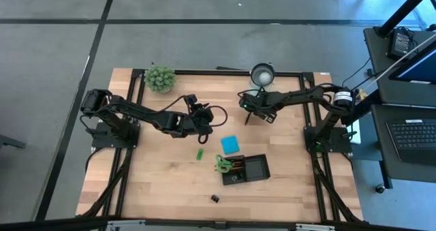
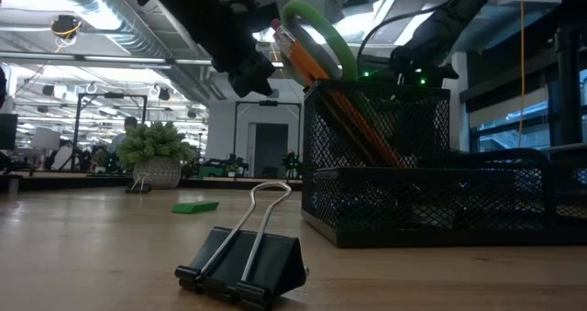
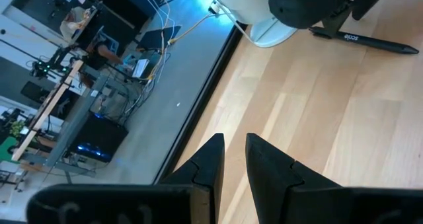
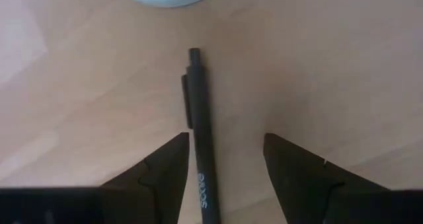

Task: Pick and place office supplies into organizer
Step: Put the pen into the top left slot of the desk organizer

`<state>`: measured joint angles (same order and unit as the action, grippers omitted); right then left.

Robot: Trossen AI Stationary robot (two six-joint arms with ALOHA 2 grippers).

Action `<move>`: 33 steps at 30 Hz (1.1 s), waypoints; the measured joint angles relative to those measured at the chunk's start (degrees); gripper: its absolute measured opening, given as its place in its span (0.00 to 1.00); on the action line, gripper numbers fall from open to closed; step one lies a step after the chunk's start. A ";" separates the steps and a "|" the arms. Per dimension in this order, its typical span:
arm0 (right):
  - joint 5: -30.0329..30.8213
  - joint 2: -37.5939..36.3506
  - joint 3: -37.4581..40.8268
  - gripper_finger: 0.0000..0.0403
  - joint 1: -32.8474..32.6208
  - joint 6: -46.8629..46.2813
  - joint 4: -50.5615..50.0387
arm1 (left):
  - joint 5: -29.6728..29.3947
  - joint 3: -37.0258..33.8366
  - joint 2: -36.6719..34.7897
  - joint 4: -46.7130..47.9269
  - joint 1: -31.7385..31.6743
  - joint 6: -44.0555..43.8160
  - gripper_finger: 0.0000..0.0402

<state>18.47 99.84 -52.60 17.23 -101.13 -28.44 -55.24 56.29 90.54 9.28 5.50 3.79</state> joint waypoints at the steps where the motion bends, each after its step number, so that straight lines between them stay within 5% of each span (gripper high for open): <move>1: 0.16 0.18 -0.02 0.50 0.12 -0.39 0.10 | 0.00 0.00 0.00 0.00 0.00 0.00 0.15; 33: 0.39 5.10 -3.00 0.50 3.23 1.16 -2.51 | 0.00 0.00 0.00 0.28 -2.67 0.00 0.15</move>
<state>18.86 104.94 -55.60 20.46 -99.97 -30.95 -55.24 56.29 90.54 9.56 2.83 3.80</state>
